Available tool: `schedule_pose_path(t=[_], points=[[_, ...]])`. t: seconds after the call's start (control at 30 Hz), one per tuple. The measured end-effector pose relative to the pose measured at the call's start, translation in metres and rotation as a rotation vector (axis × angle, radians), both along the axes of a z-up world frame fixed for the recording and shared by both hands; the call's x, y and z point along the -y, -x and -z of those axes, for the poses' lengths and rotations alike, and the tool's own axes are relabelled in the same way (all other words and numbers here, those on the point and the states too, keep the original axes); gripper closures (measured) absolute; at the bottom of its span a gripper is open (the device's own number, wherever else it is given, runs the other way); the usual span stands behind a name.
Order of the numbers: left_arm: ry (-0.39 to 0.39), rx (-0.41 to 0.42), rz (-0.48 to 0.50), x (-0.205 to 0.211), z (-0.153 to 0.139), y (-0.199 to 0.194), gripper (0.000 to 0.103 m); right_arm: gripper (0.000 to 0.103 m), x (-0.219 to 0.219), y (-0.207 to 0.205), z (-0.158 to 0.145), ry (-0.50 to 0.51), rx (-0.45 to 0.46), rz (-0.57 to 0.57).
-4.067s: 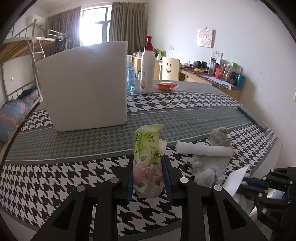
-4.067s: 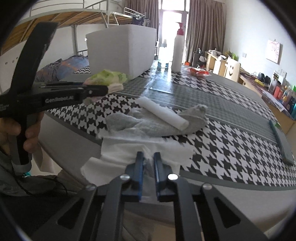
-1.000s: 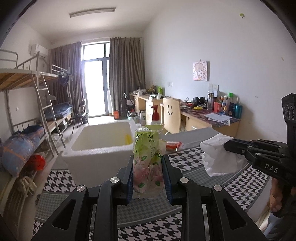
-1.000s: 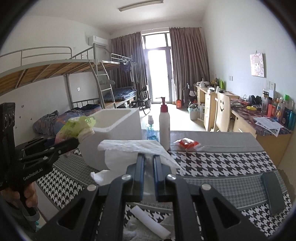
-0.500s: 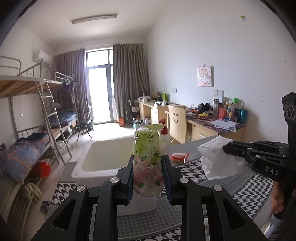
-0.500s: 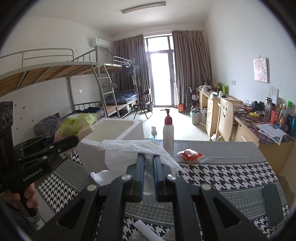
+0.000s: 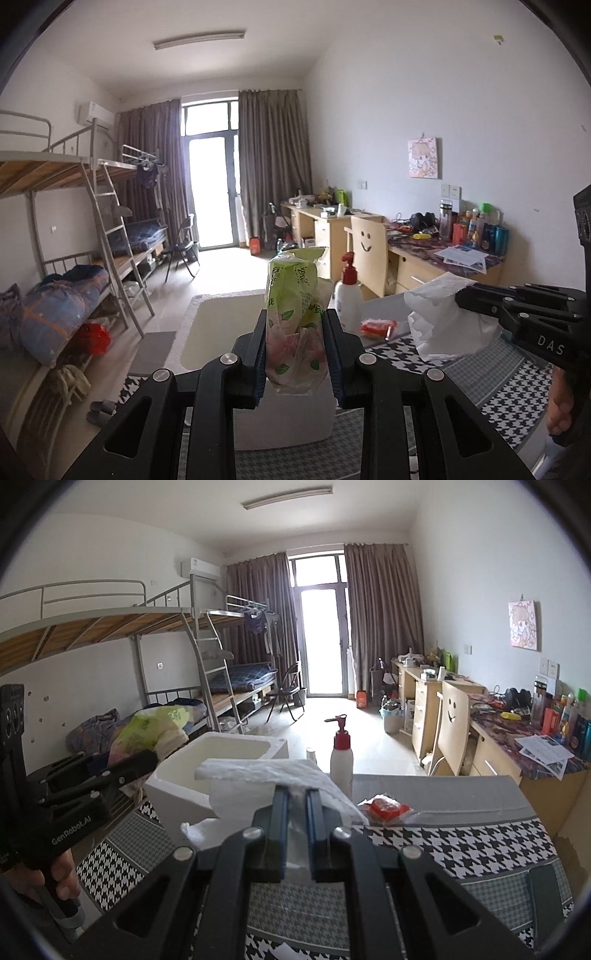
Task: Organize soft objects
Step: 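Lower the packet into the foam box and open the left tool while the right tool holds the tissue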
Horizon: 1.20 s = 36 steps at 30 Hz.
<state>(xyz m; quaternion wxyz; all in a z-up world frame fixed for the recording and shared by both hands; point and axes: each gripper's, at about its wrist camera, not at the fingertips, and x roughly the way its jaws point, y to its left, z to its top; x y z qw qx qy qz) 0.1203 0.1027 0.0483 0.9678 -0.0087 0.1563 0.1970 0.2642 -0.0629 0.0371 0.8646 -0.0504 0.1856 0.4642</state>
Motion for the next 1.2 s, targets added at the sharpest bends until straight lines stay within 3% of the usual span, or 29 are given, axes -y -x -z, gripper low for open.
schedule_pose_path(t=[1.2], points=[[0.061,-0.063,-0.123,-0.06,0.004,-0.04,0.074,0.091,-0.07,-0.018,-0.013,0.069,0.028,-0.04]])
